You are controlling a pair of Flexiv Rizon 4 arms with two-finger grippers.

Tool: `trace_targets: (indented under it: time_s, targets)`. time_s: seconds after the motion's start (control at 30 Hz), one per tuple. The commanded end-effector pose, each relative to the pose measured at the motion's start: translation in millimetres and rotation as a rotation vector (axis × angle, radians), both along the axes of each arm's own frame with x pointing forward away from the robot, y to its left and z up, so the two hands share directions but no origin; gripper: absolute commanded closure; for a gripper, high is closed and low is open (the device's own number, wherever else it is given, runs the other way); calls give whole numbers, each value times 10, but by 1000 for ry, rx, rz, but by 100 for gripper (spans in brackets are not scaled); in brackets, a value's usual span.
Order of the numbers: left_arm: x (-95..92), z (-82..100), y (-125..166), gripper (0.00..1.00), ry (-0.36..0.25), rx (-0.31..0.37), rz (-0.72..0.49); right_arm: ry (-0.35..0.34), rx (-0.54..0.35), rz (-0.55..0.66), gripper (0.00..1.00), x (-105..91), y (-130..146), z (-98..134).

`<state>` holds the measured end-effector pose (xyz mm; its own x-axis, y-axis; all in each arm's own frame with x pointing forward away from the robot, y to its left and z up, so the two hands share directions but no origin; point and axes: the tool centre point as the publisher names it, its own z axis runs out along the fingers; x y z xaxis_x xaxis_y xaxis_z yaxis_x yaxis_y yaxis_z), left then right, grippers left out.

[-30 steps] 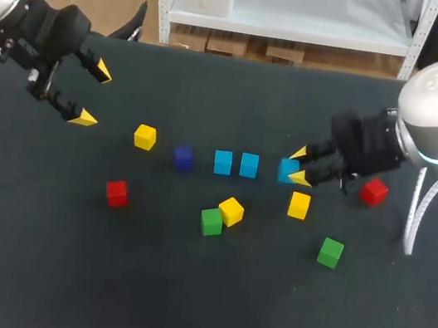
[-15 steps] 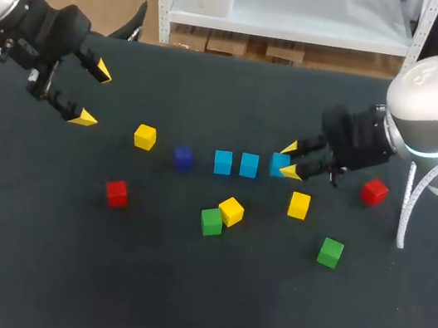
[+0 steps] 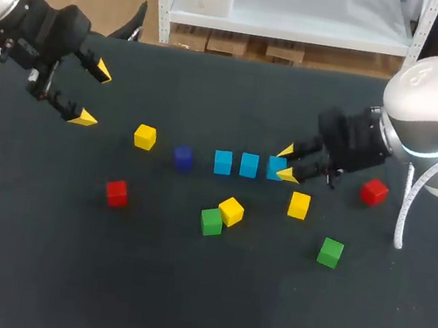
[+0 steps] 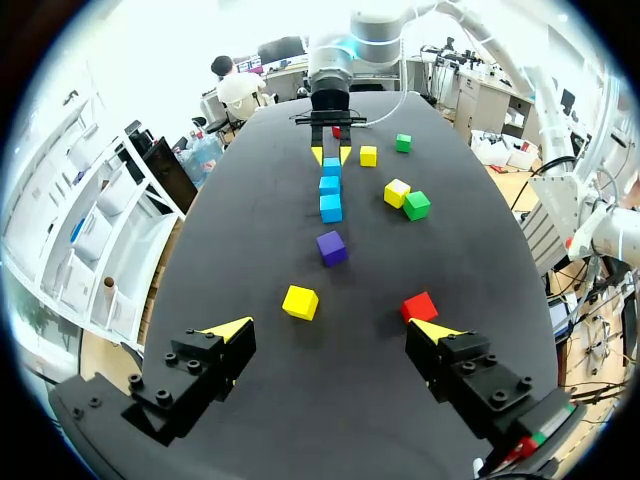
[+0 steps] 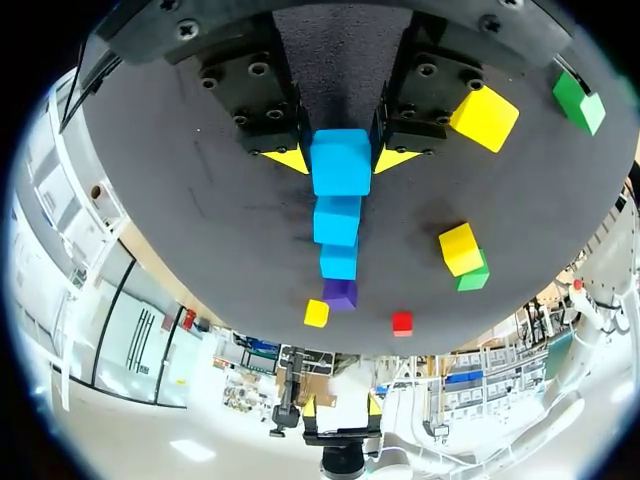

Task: Place the blue cubes, place green cubes on the blue cubes, place the yellow cubes on the green cubes, then place the red cubes on the yellow cubes, and place purple cube on the red cubes.

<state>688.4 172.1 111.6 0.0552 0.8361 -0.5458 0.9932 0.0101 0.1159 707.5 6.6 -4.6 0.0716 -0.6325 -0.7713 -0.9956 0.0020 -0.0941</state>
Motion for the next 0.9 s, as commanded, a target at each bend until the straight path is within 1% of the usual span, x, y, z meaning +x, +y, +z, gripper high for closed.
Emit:
trace_targets:
  time_s: [0.03, 0.9]
  targets:
    - [-7, -7, 9, 0, -4, -3, -1, 2, -7, -1, 100, -3, 5, 4]
    - [-7, -7, 9, 0, -4, -3, -1, 19, -20, 5, 100, -20, 10, -34]
